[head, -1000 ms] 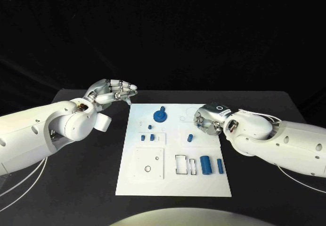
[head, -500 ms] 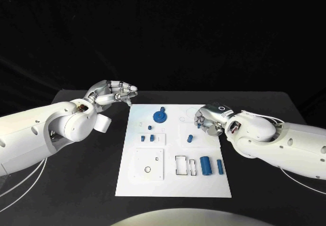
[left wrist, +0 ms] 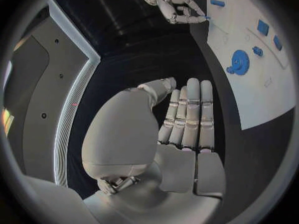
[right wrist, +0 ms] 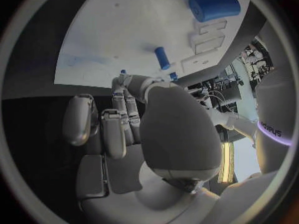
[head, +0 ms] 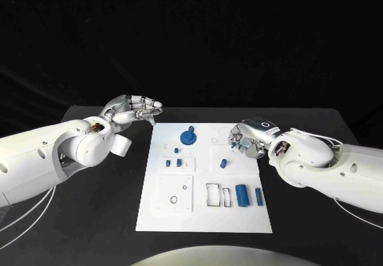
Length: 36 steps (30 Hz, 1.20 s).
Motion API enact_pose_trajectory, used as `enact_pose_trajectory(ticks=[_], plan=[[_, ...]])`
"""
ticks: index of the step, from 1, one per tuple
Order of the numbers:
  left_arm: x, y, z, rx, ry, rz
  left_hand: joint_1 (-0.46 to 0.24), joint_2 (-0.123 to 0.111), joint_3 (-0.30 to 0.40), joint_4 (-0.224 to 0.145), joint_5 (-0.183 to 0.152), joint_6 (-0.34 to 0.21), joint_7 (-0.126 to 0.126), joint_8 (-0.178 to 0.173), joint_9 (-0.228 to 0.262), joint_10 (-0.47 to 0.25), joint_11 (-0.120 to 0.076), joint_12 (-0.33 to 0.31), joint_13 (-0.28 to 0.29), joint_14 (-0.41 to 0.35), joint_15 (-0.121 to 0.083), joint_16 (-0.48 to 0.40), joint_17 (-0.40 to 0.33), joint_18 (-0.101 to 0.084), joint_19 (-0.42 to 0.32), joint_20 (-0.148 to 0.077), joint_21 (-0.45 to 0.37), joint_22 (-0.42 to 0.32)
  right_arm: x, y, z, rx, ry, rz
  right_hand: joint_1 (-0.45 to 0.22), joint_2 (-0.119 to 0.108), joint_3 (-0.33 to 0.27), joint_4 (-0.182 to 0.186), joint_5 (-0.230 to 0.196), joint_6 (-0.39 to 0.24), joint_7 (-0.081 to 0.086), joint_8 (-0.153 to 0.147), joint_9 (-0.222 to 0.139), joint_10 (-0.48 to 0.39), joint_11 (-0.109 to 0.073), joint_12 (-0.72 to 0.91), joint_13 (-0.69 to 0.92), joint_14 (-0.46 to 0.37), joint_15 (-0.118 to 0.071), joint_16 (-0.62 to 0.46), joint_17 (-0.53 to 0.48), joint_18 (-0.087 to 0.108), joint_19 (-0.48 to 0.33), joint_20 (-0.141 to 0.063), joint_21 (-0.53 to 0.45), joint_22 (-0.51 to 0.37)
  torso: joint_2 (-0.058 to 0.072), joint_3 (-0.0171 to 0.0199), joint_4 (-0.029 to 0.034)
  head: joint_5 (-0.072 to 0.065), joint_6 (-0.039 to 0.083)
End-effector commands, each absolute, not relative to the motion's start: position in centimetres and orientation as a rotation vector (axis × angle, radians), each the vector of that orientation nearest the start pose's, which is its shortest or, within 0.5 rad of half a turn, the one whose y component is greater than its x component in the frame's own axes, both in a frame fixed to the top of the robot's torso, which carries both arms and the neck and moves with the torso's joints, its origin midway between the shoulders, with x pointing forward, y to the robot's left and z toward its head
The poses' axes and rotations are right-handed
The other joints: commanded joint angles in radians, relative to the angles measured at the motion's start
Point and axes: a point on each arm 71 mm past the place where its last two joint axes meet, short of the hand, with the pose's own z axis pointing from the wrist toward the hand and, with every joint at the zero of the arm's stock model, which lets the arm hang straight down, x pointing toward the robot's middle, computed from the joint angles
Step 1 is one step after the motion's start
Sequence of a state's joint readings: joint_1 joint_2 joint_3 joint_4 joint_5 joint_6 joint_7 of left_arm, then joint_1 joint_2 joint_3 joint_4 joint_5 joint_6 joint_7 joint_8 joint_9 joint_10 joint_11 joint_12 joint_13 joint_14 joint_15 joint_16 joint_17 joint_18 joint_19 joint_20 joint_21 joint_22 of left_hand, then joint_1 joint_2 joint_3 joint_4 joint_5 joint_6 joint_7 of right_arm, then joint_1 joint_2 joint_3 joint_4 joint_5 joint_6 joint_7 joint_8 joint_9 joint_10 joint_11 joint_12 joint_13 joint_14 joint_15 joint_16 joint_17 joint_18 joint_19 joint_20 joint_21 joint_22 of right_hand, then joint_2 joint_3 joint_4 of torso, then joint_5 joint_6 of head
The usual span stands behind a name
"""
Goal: Assemble the parts on the task board
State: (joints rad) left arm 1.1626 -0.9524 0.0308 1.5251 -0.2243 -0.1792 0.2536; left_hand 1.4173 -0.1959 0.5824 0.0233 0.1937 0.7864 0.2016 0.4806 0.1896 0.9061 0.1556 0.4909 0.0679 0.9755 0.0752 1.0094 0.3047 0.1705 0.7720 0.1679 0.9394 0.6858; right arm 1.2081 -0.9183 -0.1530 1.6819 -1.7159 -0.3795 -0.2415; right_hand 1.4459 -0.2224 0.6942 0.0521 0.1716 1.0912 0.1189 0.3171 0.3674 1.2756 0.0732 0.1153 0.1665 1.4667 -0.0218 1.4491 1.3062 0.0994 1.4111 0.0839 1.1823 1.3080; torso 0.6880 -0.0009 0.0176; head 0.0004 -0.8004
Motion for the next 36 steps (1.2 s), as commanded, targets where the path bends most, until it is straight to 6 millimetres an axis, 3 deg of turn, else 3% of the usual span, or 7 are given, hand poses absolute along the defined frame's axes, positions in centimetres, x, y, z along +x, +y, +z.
enact_pose_trajectory(ticks=[1, 11, 18, 27, 36], plan=[[48.5, 25.1, -17.4, -0.947, 1.591, -1.476, -0.001, 0.004, -0.001, -0.007, 0.004, -0.006, 0.024, -0.002, -0.001, -0.01, -0.001, -0.005, -0.001, -0.003, 0.0, -0.006, -0.001, 0.011, -0.006, 0.002, -0.004, -0.001, 43.3, -18.7, -19.6, -0.329, 1.597, 0.555, -0.006, 0.0, -0.003, -0.004, 0.003, 0.003, 0.002, 0.005, 0.001, 0.032, -0.023, 0.002, -0.001, 0.051, -0.004, 0.005, 0.001, -0.02, 0.001, -0.007, 0.005, 0.111, 0.0, 0.0007, -0.0004, 0.001, 0.001], [48.6, 24.8, -17.4, -0.944, 1.596, -1.485, -0.001, 0.004, -0.001, -0.008, 0.004, -0.008, 0.025, -0.003, -0.002, -0.013, 0.0, -0.005, -0.001, -0.003, 0.001, -0.007, -0.002, 0.011, -0.006, 0.002, -0.004, -0.002, 40.9, -14.0, -18.7, -0.369, 1.57, 0.715, -0.009, 0.0, -0.003, -0.005, 0.003, 0.003, 0.003, 0.006, 0.002, 0.032, -0.023, 0.001, 0.0, 0.051, -0.004, 0.005, 0.001, -0.02, 0.0, -0.008, 0.002, 0.11, 0.0, 0.0014, 0.0001, 0.017, -0.004], [48.7, 24.5, -17.5, -0.941, 1.602, -1.492, -0.002, 0.004, -0.002, -0.008, 0.004, -0.009, 0.026, -0.004, -0.002, -0.014, 0.001, -0.006, -0.001, -0.003, 0.002, -0.007, -0.002, 0.011, -0.006, 0.002, -0.005, -0.002, 39.7, -10.6, -19.3, -0.415, 1.587, 0.798, -0.011, 0.001, -0.002, -0.005, 0.003, 0.002, 0.003, 0.006, 0.002, 0.032, -0.023, 0.001, 0.0, 0.051, -0.004, 0.004, -0.001, -0.019, -0.002, -0.008, -0.002, 0.109, 0.0, -0.0017, 0.0015, 0.037, -0.006], [48.7, 24.2, -17.5, -0.939, 1.602, -1.497, -0.002, 0.004, -0.002, -0.008, 0.004, -0.01, 0.026, -0.004, -0.002, -0.015, 0.001, -0.006, -0.001, -0.004, 0.002, -0.007, -0.002, 0.011, -0.006, 0.003, -0.005, -0.002, 38.4, -8.0, -21.4, -0.44, 1.641, 0.863, -0.015, 0.003, 0.0, -0.007, 0.002, 0.0, 0.004, 0.005, 0.003, 0.03, -0.023, 0.0, 0.0, 0.051, -0.004, 0.003, -0.004, -0.017, -0.004, -0.008, -0.008, 0.107, 0.0, -0.0017, 0.0004, 0.058, -0.019], [48.7, 24.1, -17.4, -0.934, 1.592, -1.501, -0.002, 0.004, -0.002, -0.009, 0.004, -0.01, 0.026, -0.004, -0.002, -0.015, 0.001, -0.005, -0.001, -0.003, 0.002, -0.007, -0.002, 0.011, -0.007, 0.003, -0.005, -0.002, 37.6, -6.7, -23.3, -0.447, 1.687, 0.896, -0.016, 0.004, 0.0, -0.007, 0.003, -0.001, 0.004, 0.005, 0.004, 0.03, -0.022, -0.001, 0.0, 0.051, -0.004, 0.003, -0.004, -0.018, -0.004, -0.007, -0.008, 0.107, 0.001, 0.0, 0.0007, 0.076, -0.032]])
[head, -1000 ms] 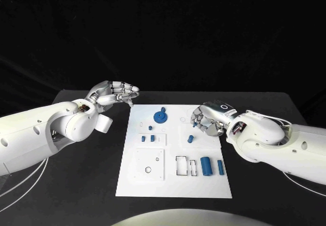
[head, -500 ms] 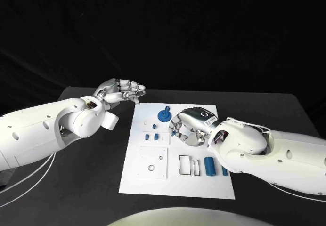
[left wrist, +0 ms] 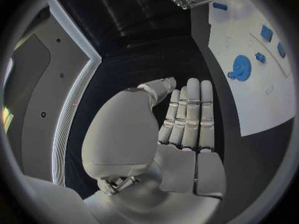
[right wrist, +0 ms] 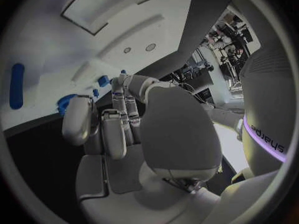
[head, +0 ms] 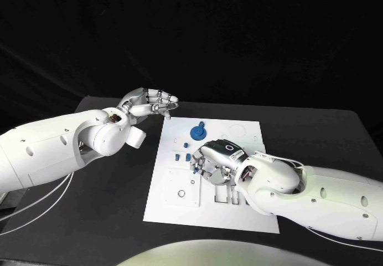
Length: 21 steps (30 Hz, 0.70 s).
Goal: Assemble the parts on the task board
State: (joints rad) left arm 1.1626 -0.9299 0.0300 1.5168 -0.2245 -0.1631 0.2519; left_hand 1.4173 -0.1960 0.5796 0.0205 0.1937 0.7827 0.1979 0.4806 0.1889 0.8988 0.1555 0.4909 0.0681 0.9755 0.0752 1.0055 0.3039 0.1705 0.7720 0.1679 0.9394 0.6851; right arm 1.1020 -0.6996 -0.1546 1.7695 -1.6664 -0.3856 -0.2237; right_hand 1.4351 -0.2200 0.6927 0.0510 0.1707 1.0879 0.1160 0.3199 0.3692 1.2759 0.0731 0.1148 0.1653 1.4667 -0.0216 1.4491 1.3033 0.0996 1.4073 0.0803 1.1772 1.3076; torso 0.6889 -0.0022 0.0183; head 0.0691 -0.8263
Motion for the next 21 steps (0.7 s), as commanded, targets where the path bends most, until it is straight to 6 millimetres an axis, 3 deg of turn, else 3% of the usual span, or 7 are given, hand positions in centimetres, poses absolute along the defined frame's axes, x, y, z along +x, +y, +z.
enact_pose_trajectory(ticks=[1, 11, 21], plan=[[48.7, 24.1, -17.4, -0.934, 1.592, -1.502, -0.002, 0.004, 0.001, -0.006, 0.004, -0.006, 0.03, -0.004, -0.002, -0.008, 0.001, -0.005, -0.001, -0.004, 0.002, -0.004, -0.001, 0.011, -0.007, 0.003, -0.005, -0.001, 37.6, -6.7, -23.4, -0.448, 1.691, 0.895, -0.006, 0.002, 0.003, -0.007, 0.003, 0.002, 0.007, 0.002, 0.002, 0.029, -0.022, -0.001, 0.002, 0.051, -0.004, 0.003, -0.001, -0.017, -0.001, -0.004, -0.005, 0.107, 0.0, 0.0011, 0.0, 0.008, -0.007], [48.7, 23.9, -17.5, -0.933, 1.6, -1.506, -0.001, 0.005, 0.0, -0.007, 0.004, -0.006, 0.03, -0.003, -0.002, -0.008, 0.001, -0.004, 0.0, -0.004, 0.002, -0.004, -0.002, 0.011, -0.007, 0.003, -0.005, -0.001, 37.4, -6.3, -24.6, -0.459, 1.723, 0.888, -0.007, 0.003, 0.003, -0.008, 0.003, 0.001, 0.007, 0.002, 0.003, 0.028, -0.022, -0.001, 0.002, 0.05, -0.004, 0.003, -0.002, -0.017, -0.001, -0.004, -0.006, 0.106, 0.001, 0.0015, -0.0004, 0.018, -0.013], [48.7, 23.9, -17.5, -0.934, 1.606, -1.506, -0.001, 0.005, 0.0, -0.007, 0.004, -0.006, 0.03, -0.003, -0.002, -0.008, 0.001, -0.004, 0.0, -0.004, 0.002, -0.004, -0.002, 0.011, -0.007, 0.003, -0.005, -0.001, 37.2, -6.1, -25.0, -0.465, 1.735, 0.885, -0.009, 0.004, 0.004, -0.009, 0.003, 0.0, 0.008, 0.001, 0.003, 0.027, -0.022, -0.002, 0.002, 0.051, -0.003, 0.003, -0.001, -0.017, -0.002, -0.004, -0.006, 0.106, 0.001, 0.001, -0.0005, 0.019, -0.017]])
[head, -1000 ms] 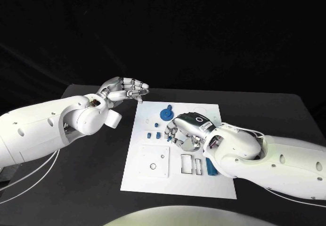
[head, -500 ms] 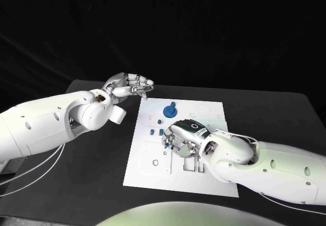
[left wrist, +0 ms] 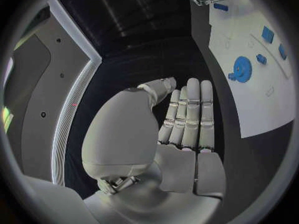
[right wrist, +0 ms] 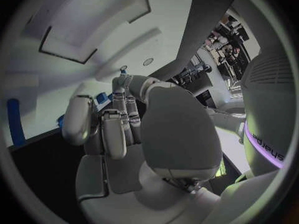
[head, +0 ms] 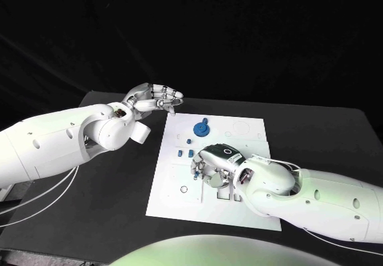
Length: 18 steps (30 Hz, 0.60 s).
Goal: Assemble the parts on the task board
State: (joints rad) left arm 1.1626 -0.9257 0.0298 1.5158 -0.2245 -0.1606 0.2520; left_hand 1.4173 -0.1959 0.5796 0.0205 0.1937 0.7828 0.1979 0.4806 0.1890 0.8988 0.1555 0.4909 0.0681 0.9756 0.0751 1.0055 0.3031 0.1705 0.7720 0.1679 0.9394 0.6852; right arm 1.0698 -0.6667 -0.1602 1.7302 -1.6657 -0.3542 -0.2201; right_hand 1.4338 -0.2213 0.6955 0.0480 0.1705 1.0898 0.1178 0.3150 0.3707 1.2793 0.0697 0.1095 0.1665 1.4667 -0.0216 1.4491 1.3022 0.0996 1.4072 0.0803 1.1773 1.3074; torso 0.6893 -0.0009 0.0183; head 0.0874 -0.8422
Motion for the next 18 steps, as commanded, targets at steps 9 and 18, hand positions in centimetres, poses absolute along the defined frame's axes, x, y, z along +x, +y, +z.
enact_pose_trajectory(ticks=[9, 18], plan=[[48.71, 23.95, -17.56, -0.934, 1.61, -1.505, -0.002, 0.005, -0.001, -0.007, 0.004, -0.007, 0.03, -0.003, -0.002, -0.009, 0.002, -0.004, 0.0, -0.004, 0.003, -0.004, -0.001, 0.011, -0.007, 0.004, -0.006, -0.001, 37.1, -6.03, -25.35, -0.467, 1.747, 0.884, -0.008, 0.005, 0.001, -0.006, 0.003, -0.002, 0.006, 0.006, 0.002, 0.024, -0.018, 0.003, 0.001, 0.051, -0.004, 0.003, 0.0, -0.017, -0.002, -0.004, -0.006, 0.107, 0.0, -0.0001, 0.0002, 0.005, -0.003], [48.72, 24.04, -17.58, -0.936, 1.612, -1.501, -0.002, 0.005, -0.001, -0.007, 0.004, -0.007, 0.03, -0.003, -0.002, -0.009, 0.002, -0.004, 0.0, -0.004, 0.003, -0.004, -0.001, 0.011, -0.007, 0.004, -0.006, -0.001, 37.17, -6.16, -25.52, -0.474, 1.756, 0.866, -0.008, 0.005, 0.001, -0.006, 0.003, -0.002, 0.006, 0.006, 0.002, 0.024, -0.018, 0.003, 0.001, 0.051, -0.004, 0.003, 0.0, -0.017, -0.002, -0.004, -0.006, 0.107, 0.0, -0.0004, -0.0001, 0.006, -0.005]])
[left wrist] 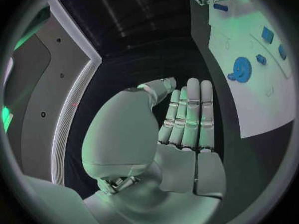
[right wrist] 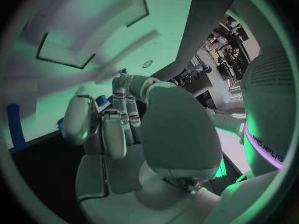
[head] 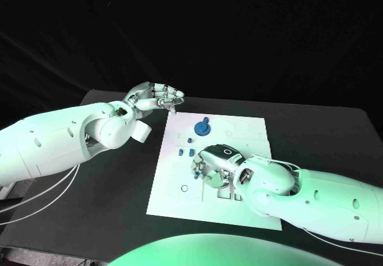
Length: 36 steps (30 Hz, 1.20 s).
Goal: Assemble the parts on the task board
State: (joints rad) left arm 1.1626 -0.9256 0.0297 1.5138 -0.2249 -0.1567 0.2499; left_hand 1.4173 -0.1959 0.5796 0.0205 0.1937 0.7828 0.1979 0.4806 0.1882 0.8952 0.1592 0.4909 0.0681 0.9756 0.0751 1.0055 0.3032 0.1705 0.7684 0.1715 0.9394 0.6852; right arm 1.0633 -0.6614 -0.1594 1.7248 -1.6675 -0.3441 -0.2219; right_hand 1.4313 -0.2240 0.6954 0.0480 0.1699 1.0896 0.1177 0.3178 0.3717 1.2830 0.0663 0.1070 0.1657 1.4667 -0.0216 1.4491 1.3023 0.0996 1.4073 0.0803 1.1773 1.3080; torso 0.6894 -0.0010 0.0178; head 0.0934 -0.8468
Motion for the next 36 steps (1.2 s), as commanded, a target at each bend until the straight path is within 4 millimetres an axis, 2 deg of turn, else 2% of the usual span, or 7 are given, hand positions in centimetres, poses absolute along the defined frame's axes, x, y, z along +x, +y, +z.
enact_pose_trajectory(ticks=[1, 19, 22, 23, 26, 32, 36], plan=[[48.7, 24.1, -17.6, -0.936, 1.613, -1.501, -0.002, 0.005, -0.001, -0.007, 0.004, -0.007, 0.03, -0.003, -0.001, -0.005, -0.002, -0.004, 0.0, -0.004, 0.003, -0.004, -0.001, 0.011, -0.004, 0.001, -0.006, -0.001, 37.2, -6.2, -25.5, -0.476, 1.756, 0.863, -0.006, 0.008, 0.001, -0.006, 0.004, -0.002, 0.006, 0.004, 0.001, 0.02, -0.015, 0.006, 0.002, 0.051, -0.004, 0.003, 0.0, -0.017, -0.002, -0.004, -0.006, 0.106, 0.0, -0.0003, 0.0004, 0.0, -0.001], [48.7, 24.1, -17.6, -0.937, 1.617, -1.499, -0.003, 0.006, -0.002, -0.008, 0.004, -0.009, 0.031, -0.003, -0.002, -0.008, -0.001, -0.004, 0.0, -0.005, 0.004, -0.005, -0.002, 0.011, -0.004, 0.001, -0.007, -0.002, 37.0, -5.6, -25.9, -0.506, 1.779, 0.858, -0.024, 0.01, -0.002, -0.013, 0.002, -0.013, 0.01, 0.001, 0.006, 0.012, -0.011, 0.0, 0.004, 0.051, -0.001, 0.003, -0.002, -0.016, -0.004, -0.002, -0.013, 0.105, -0.001, -0.0014, 0.0001, 0.0, -0.002], [48.7, 24.1, -17.6, -0.937, 1.618, -1.499, -0.003, 0.006, -0.002, -0.008, 0.004, -0.009, 0.031, -0.003, -0.002, -0.008, -0.001, -0.004, 0.0, -0.005, 0.004, -0.005, -0.002, 0.011, -0.004, 0.001, -0.007, -0.002, 37.0, -5.5, -26.0, -0.504, 1.788, 0.864, -0.059, 0.002, -0.03, -0.011, -0.001, -0.054, 0.019, -0.022, 0.003, -0.001, -0.005, -0.007, 0.005, 0.051, 0.006, 0.004, -0.001, -0.015, -0.008, 0.005, -0.023, 0.102, -0.001, -0.0015, 0.0004, 0.0, -0.002], [48.7, 24.1, -17.6, -0.937, 1.618, -1.499, -0.003, 0.006, -0.002, -0.008, 0.004, -0.009, 0.031, -0.003, -0.002, -0.008, -0.001, -0.004, 0.0, -0.005, 0.004, -0.005, -0.002, 0.011, -0.004, 0.001, -0.007, -0.002, 37.0, -5.5, -26.1, -0.504, 1.79, 0.864, -0.076, -0.007, -0.043, -0.006, -0.002, -0.079, 0.021, -0.039, -0.002, -0.007, -0.002, -0.01, 0.005, 0.051, 0.01, 0.004, -0.002, -0.015, -0.009, 0.008, -0.029, 0.1, -0.001, -0.0016, 0.0005, 0.0, -0.003], [48.7, 24.1, -17.6, -0.937, 1.619, -1.499, -0.003, 0.006, -0.002, -0.008, 0.004, -0.009, 0.031, -0.003, -0.002, -0.008, -0.001, -0.004, 0.0, -0.005, 0.004, -0.005, -0.002, 0.011, -0.004, 0.001, -0.007, -0.002, 37.1, -5.6, -26.1, -0.494, 1.788, 0.864, -0.099, -0.024, -0.065, -0.001, -0.002, -0.107, 0.02, -0.06, -0.008, -0.014, 0.0, -0.014, 0.005, 0.05, 0.011, 0.004, -0.003, -0.015, -0.007, 0.011, -0.029, 0.1, -0.001, -0.0014, 0.0006, 0.0, -0.002], [48.7, 24.1, -17.6, -0.938, 1.621, -1.497, -0.003, 0.006, -0.002, -0.008, 0.004, -0.009, 0.031, -0.003, -0.002, -0.008, -0.001, -0.004, 0.0, -0.005, 0.004, -0.005, -0.002, 0.011, -0.004, 0.001, -0.007, -0.002, 37.3, -6.1, -25.9, -0.453, 1.76, 0.854, -0.105, -0.036, -0.078, -0.002, 0.0, -0.15, 0.02, -0.092, -0.016, -0.016, -0.002, -0.017, 0.007, 0.05, 0.01, 0.004, -0.004, -0.015, -0.004, 0.012, -0.03, 0.1, -0.001, -0.0008, 0.0001, 0.001, -0.002], [48.7, 24.2, -17.6, -0.939, 1.623, -1.495, -0.003, 0.006, -0.002, -0.009, 0.004, -0.01, 0.031, -0.003, -0.002, -0.009, -0.001, -0.003, 0.001, -0.005, 0.004, -0.005, -0.002, 0.012, -0.005, 0.002, -0.007, -0.002, 37.4, -6.7, -25.6, -0.411, 1.729, 0.854, -0.105, -0.04, -0.082, -0.002, 0.0, -0.158, 0.021, -0.098, -0.018, -0.013, -0.002, -0.016, 0.008, 0.05, 0.01, 0.004, -0.005, -0.016, -0.002, 0.012, -0.028, 0.1, -0.002, -0.0006, 0.0, 0.002, -0.001]])
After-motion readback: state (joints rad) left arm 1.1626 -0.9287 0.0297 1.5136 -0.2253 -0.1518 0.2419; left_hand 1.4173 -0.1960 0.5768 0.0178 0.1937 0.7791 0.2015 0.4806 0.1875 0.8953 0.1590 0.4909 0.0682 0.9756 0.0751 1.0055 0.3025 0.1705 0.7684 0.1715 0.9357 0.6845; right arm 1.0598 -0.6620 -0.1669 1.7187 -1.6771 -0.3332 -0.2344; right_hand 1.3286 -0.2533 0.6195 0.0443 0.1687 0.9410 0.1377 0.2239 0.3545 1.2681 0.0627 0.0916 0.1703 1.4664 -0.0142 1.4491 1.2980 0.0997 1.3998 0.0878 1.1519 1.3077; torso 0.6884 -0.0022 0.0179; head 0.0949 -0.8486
